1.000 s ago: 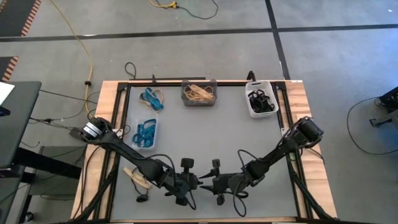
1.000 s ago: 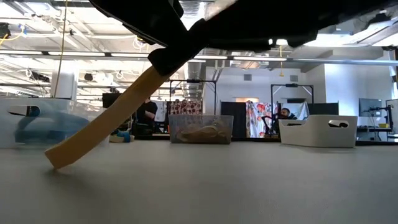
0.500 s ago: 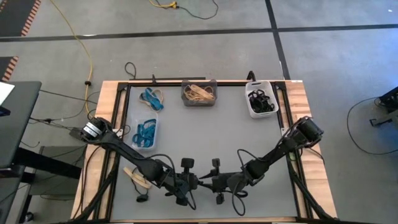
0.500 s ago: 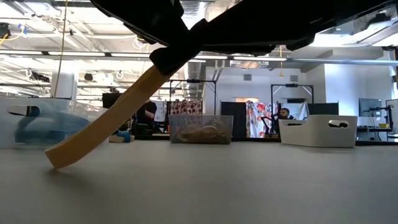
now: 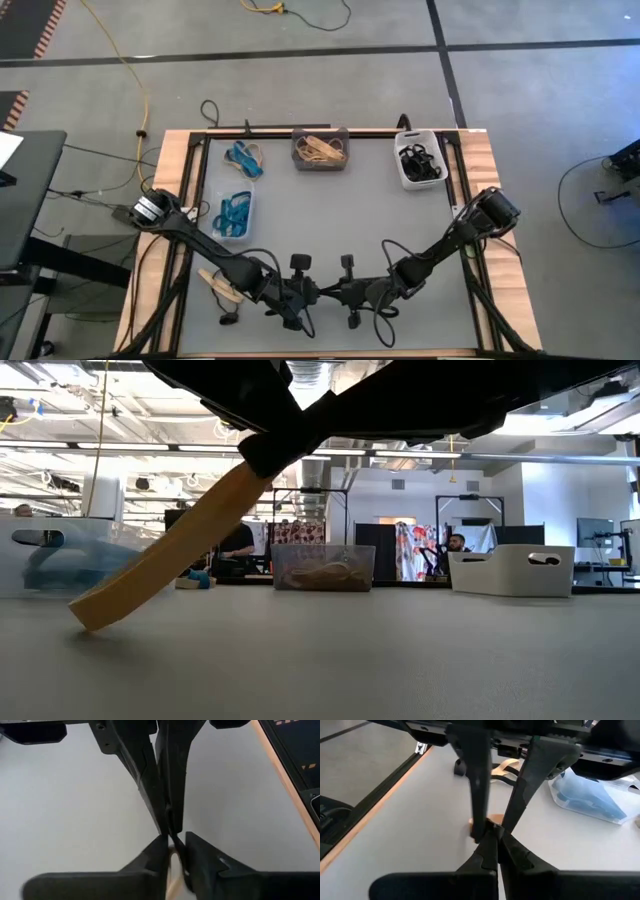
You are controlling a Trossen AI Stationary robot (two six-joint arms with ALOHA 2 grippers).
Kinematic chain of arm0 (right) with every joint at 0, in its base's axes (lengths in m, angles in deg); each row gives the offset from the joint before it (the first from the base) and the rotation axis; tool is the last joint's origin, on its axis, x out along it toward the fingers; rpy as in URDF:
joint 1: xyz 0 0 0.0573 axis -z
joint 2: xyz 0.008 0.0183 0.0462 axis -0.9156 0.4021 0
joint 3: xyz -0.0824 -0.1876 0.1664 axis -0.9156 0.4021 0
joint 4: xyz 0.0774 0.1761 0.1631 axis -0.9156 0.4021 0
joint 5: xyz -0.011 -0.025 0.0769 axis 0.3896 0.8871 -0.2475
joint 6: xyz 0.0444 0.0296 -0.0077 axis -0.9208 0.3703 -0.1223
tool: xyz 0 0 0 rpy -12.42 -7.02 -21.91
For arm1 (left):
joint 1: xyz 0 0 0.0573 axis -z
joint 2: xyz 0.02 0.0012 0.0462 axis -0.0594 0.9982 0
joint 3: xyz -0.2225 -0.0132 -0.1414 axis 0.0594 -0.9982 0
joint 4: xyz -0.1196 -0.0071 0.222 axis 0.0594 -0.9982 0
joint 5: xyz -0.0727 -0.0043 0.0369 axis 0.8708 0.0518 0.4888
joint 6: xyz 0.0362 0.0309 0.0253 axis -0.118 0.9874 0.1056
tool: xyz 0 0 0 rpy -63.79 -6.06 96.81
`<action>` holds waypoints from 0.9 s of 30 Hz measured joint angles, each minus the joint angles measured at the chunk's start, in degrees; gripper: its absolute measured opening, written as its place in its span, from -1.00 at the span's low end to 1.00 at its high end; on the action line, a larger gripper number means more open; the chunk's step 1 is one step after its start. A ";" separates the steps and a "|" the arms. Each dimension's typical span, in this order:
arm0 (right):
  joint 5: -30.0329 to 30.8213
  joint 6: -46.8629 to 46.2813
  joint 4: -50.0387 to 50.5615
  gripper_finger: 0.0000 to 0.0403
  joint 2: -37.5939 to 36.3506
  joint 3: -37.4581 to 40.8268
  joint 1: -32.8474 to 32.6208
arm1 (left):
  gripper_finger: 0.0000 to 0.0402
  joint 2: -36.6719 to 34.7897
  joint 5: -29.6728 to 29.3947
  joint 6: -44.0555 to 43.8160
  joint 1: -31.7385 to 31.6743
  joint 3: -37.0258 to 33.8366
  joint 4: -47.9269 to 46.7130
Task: Sort rubber bands into baskets
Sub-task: Put the black rubber band into the white bin
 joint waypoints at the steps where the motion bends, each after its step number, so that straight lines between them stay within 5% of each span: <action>1: 0.04 0.00 0.32 -0.88 0.00 -0.02 0.00 | -0.68 0.03 -0.27 0.00 0.09 0.00 0.00; 10: 2.10 1.54 1.97 -0.88 -0.18 -0.04 -0.71 | -0.08 0.07 -1.57 -1.26 1.32 -0.02 0.09; 17: 9.29 1.77 11.21 -0.88 -5.46 -0.04 -1.97 | 0.12 0.07 -4.91 -4.35 2.63 -0.02 -0.41; 23: 22.25 2.37 27.81 -0.88 -15.05 -0.04 -3.14 | 0.13 0.07 -5.10 -9.84 3.34 -0.02 -0.74; 27: 28.09 -5.68 47.54 -0.88 -23.42 -0.02 -0.19 | 0.13 0.07 -5.23 -13.83 4.35 -0.02 -0.74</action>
